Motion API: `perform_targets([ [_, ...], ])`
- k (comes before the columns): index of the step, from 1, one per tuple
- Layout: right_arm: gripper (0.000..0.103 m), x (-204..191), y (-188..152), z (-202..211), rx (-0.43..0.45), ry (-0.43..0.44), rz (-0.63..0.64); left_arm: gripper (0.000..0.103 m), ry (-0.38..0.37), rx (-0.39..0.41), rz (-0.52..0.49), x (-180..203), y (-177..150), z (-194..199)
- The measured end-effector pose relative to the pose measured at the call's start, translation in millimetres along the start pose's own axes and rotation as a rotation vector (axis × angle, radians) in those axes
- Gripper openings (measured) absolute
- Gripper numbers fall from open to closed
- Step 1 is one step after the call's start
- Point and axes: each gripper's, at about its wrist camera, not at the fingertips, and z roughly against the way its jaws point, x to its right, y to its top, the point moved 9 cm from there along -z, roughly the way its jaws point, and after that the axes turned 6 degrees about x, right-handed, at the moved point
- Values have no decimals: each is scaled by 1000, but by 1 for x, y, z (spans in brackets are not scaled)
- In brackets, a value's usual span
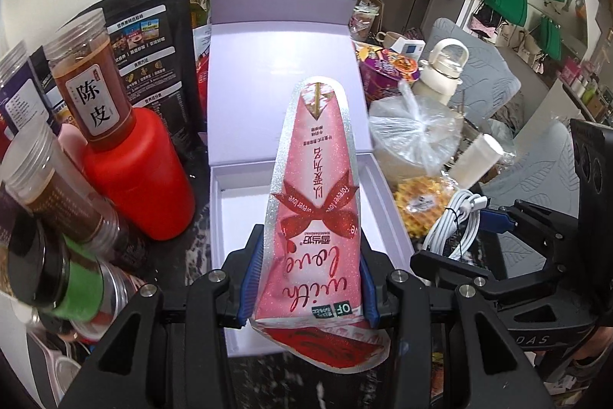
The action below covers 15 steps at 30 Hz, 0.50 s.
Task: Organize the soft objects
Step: 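Lower the pink pouch and cable into the box and open both tools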
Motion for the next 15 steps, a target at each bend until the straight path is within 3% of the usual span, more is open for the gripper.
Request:
perform_targets([
  [15, 75, 11, 29, -70, -7, -51, -3, 42, -24, -29, -45, -24, 20, -65],
])
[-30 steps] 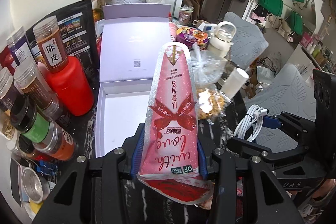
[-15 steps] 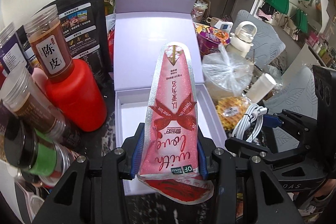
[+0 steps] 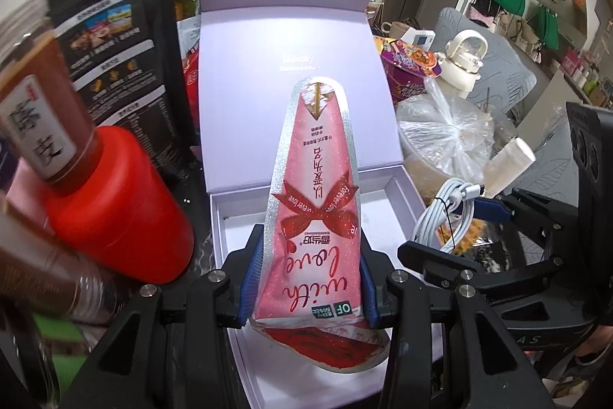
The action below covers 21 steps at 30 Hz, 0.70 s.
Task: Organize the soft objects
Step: 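Lower the pink pouch and cable into the box and open both tools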
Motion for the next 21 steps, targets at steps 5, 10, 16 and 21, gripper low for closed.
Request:
perform_targets([
  [5, 75, 10, 7, -18, 0, -26, 2, 42, 13, -10, -35, -3, 3, -22],
  [10, 75, 21, 11, -34, -5, -51, 7, 42, 24, -37, -28, -7, 2, -45],
  [16, 76, 28, 11, -48, -16, -71, 15, 45, 81, -54, -42, -11, 2, -63],
  [21, 85, 30, 14, -51, -5, -93, 39, 50, 156, -81, -90, -11, 1, -72],
])
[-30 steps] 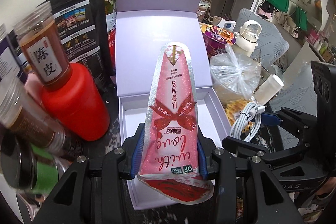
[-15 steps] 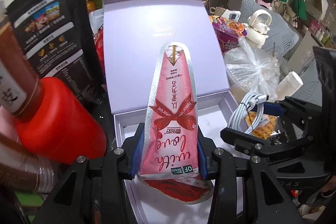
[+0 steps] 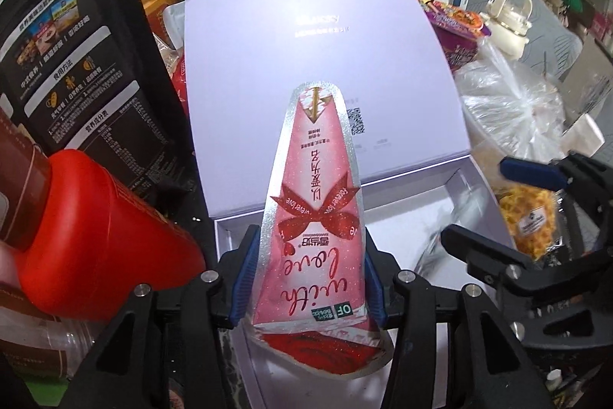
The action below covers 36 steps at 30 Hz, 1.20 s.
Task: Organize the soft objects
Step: 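Lower the pink pouch and cable into the box and open both tools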
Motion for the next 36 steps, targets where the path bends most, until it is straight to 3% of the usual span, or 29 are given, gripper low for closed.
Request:
perform_targets([
  [14, 86, 5, -1, 19, 8, -25, 9, 54, 37, -20, 26, 1, 1, 14],
  [36, 86, 2, 10, 110, 120, -37, 5, 55, 62, 114, 42, 14, 25, 117],
])
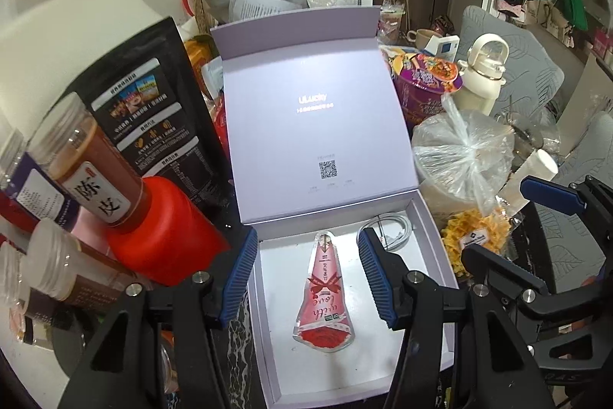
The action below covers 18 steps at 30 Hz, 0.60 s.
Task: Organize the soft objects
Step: 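Lower the pink pouch and cable into the box and open both tools, then withdraw both tools from the box back toward the pile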
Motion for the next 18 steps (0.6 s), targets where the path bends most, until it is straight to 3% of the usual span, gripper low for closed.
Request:
perform_targets([
  [18, 87, 3, 9, 116, 147, -19, 8, 55, 15, 143, 9, 31, 8, 112],
])
